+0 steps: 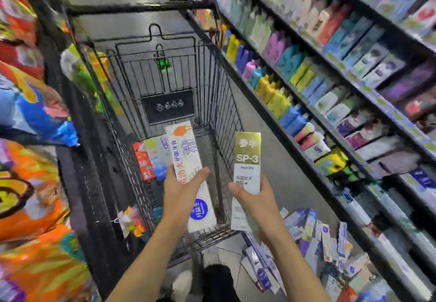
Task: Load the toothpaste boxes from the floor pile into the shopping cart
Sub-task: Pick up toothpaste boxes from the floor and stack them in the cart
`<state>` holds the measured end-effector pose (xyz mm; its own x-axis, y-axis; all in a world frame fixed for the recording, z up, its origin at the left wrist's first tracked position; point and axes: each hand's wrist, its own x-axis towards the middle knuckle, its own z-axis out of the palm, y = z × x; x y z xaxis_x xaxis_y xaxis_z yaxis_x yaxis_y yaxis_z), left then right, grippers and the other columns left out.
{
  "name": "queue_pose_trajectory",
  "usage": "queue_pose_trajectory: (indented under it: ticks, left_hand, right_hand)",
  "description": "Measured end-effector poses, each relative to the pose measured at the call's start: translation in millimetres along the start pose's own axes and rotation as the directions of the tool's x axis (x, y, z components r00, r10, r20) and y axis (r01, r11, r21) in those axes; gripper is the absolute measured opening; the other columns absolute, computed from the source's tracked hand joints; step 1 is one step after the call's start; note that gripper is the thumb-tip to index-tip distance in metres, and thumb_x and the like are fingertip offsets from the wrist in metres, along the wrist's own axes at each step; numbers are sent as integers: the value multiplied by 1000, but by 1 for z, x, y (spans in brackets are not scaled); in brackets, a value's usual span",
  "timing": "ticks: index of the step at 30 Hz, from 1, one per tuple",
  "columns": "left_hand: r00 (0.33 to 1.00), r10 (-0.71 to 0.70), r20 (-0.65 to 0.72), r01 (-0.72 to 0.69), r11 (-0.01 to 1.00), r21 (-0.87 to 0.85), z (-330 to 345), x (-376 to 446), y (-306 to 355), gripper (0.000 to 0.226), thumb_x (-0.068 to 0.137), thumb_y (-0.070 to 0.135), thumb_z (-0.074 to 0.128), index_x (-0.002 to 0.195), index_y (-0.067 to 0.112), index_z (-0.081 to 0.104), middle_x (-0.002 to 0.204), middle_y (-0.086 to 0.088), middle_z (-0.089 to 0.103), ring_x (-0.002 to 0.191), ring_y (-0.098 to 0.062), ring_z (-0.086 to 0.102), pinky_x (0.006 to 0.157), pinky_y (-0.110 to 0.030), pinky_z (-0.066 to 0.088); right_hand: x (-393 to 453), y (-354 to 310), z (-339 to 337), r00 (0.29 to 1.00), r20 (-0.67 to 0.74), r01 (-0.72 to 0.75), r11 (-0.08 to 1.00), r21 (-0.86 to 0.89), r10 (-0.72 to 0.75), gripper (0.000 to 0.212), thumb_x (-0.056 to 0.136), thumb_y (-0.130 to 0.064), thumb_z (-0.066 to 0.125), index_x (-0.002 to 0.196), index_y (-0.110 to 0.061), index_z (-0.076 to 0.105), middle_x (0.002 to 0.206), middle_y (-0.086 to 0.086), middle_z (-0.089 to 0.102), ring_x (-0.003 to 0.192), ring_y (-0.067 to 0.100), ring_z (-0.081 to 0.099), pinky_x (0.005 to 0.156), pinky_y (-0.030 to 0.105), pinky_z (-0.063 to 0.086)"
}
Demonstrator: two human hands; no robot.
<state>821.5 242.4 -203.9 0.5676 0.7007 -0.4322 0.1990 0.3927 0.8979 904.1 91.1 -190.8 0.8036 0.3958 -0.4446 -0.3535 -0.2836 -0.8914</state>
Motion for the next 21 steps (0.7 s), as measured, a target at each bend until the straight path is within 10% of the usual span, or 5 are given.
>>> queue_pose_trajectory:
  ticks: [8, 13, 21]
  left_hand:
    - [986, -20, -166, 44, 989, 142, 19, 120, -23, 31, 86, 25, 79, 111, 36, 63, 95, 22, 73, 86, 5, 69, 73, -16, 51]
    - [966, -41, -254, 103, 967, 235, 39, 188, -47, 25, 85, 26, 80, 108, 22, 69, 94, 7, 77, 86, -9, 73, 83, -38, 61]
    - [949, -7, -316, 134, 913, 384, 55, 281, -104, 58, 75, 48, 80, 123, 21, 61, 105, 5, 70, 93, -14, 66, 83, -31, 53]
  right_hand:
    - [141, 32, 31, 990, 92, -101, 993, -65, 107, 46, 83, -31, 81, 121, -27, 55, 109, -3, 74, 96, 14, 73, 90, 46, 58]
    - [218, 50, 42, 983, 136, -106, 989, -99, 119, 38, 88, -30, 76, 120, -25, 55, 109, -5, 72, 91, 4, 72, 71, 18, 54]
    - [316, 95, 68, 978, 138, -138, 981, -136, 157, 40, 90, -38, 75, 122, -21, 59, 108, -3, 72, 98, 11, 70, 79, 31, 56]
